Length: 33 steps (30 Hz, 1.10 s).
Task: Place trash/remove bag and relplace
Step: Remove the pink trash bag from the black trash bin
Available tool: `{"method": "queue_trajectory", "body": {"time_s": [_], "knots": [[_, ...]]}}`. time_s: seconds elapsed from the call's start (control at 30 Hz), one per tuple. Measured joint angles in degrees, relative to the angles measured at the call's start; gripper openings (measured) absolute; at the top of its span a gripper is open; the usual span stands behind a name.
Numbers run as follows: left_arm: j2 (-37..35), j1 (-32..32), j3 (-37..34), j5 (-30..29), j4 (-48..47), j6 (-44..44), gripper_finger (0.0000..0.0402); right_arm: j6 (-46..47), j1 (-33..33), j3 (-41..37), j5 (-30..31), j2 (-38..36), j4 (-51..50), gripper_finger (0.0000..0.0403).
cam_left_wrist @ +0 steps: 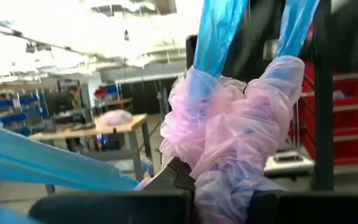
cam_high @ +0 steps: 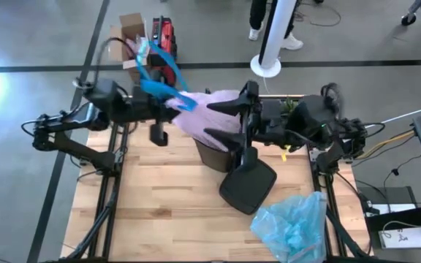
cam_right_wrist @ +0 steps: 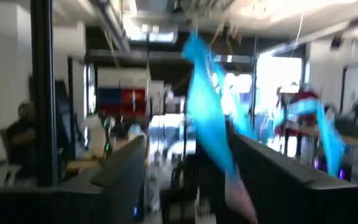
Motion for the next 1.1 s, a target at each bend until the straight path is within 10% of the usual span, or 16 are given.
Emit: {"method": "queue_trajectory", "body": {"time_s": [0.23, 0.5, 1.1], "knots": [[-7.94, -0.04, 0.00, -2.67, 4.69, 1.00, 0.0000, 6.06, 0.01, 0.06, 0.00, -0.21, -9.47, 0.0342], [-16.96, -0.02, 0.00, -7.51, 3.80, 3.04, 0.0000, 6.92, 0.01, 0.05, 0.02, -0.22, -10.72, 0.0341], [-14.09, 0.00, -0.70, -20.39, -31.13, -9.75, 0.0000, 9.83, 1.02, -0.60, 0.02, -0.26, -11.90, 0.0327]]}}
